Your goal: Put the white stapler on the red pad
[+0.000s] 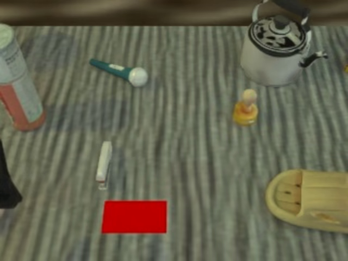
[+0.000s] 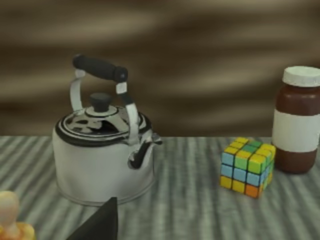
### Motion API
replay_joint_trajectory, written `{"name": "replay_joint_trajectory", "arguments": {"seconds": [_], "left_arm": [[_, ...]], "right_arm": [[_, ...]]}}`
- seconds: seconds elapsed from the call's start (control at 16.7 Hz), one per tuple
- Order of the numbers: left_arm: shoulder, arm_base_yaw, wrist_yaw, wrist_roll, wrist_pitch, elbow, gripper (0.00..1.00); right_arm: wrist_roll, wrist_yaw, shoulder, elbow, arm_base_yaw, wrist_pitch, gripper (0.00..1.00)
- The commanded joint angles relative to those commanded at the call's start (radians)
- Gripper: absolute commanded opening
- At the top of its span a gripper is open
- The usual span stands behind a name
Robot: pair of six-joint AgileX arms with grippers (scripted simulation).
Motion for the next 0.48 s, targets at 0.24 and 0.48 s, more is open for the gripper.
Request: {"name": "replay_joint_trajectory", "arguments": {"seconds": [0.24,0.48], "left_arm": [[0.031,-0.009,0.001,-0.008,-0.023,0.03,1.0],[0.22,-0.053,0.002,-0.049,-0.15,0.206,1.0]], "right_arm": [[0.0,0.0,0.0,0.0,0.0,0.0,1.0],[0.0,0.0,0.0,0.0,0.0,0.0,1.0]]}}
